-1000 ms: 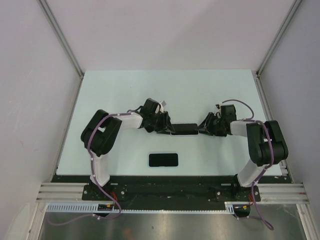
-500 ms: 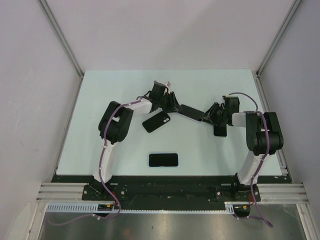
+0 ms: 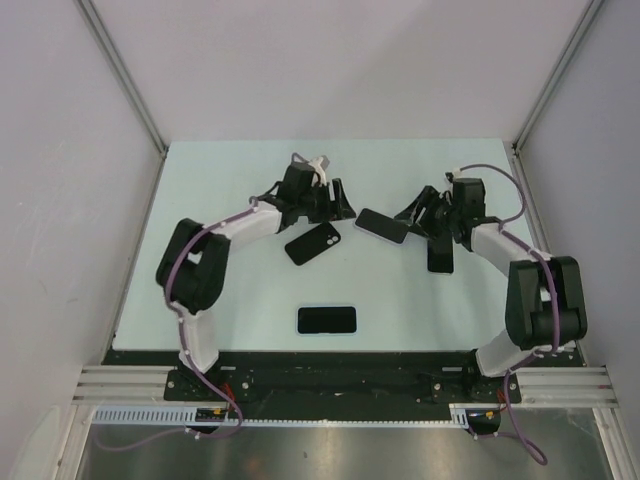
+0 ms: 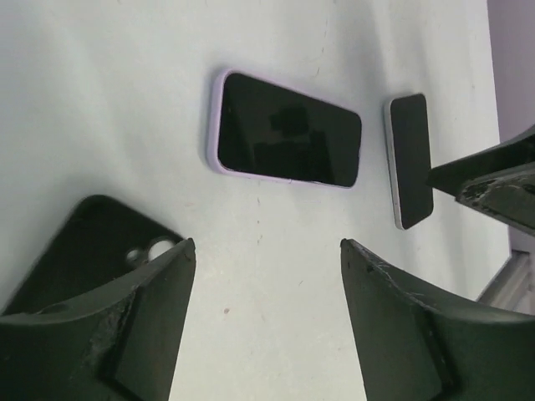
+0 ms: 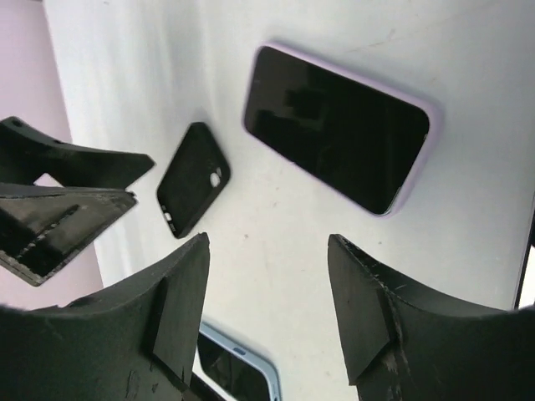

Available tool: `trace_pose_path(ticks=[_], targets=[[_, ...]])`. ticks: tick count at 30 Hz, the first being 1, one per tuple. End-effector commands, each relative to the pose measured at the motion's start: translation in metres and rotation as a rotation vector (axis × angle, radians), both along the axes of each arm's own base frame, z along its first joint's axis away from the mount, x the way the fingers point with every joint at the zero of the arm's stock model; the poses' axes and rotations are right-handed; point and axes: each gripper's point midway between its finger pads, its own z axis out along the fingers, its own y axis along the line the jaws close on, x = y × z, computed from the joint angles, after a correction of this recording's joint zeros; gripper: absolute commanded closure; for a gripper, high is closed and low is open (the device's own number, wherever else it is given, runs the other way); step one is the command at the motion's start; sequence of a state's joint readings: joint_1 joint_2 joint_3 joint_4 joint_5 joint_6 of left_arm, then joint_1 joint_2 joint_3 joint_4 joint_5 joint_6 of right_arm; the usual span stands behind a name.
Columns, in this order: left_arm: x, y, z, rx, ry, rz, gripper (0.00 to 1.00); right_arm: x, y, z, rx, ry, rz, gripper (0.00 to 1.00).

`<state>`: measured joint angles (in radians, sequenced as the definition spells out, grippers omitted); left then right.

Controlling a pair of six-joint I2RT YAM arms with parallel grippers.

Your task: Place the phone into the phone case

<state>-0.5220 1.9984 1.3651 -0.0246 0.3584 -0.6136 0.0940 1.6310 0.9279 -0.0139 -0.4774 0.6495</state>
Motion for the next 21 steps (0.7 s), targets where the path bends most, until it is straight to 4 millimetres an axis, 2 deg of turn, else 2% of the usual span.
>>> trace_pose_path(ticks=[1, 2, 4, 6, 7, 8, 11, 16, 18, 19, 21], targets=[[0.005, 0.055, 0.062, 0.170, -0.236, 0.077, 0.24, -0.006, -0.001, 0.047, -0.046, -0.097, 0.010, 0.37], [-0.007, 0.069, 0.061, 0.222, -0.235, 0.084, 0.23, -0.011, 0.000, 0.049, -0.051, -0.090, 0.015, 0.36], [-0.017, 0.085, 0.060, 0.275, -0.236, 0.104, 0.22, -0.021, 0.006, 0.056, -0.056, -0.098, 0.035, 0.36], [-0.033, 0.107, 0.052, 0.354, -0.222, 0.126, 0.22, -0.030, 0.008, 0.053, -0.062, -0.091, 0.044, 0.36], [-0.038, 0.113, 0.046, 0.376, -0.209, 0.129, 0.21, -0.036, 0.014, 0.057, -0.059, -0.101, 0.056, 0.36], [-0.045, 0.128, 0.034, 0.430, -0.181, 0.155, 0.19, -0.041, 0.017, 0.055, -0.060, -0.096, 0.063, 0.36], [-0.055, 0.147, 0.017, 0.473, -0.136, 0.182, 0.19, -0.057, 0.028, 0.046, -0.073, -0.080, 0.091, 0.36], [-0.046, 0.151, -0.002, 0.534, -0.110, 0.179, 0.22, -0.076, 0.041, 0.022, -0.081, -0.029, 0.129, 0.35], [-0.036, 0.149, -0.001, 0.549, -0.118, 0.177, 0.26, -0.081, 0.046, 0.016, -0.085, -0.012, 0.148, 0.35], [-0.032, 0.149, -0.013, 0.566, -0.096, 0.170, 0.29, -0.083, 0.047, 0.014, -0.092, -0.003, 0.153, 0.35], [-0.020, 0.147, -0.011, 0.576, -0.104, 0.170, 0.32, -0.088, 0.054, 0.014, -0.094, -0.002, 0.167, 0.35]])
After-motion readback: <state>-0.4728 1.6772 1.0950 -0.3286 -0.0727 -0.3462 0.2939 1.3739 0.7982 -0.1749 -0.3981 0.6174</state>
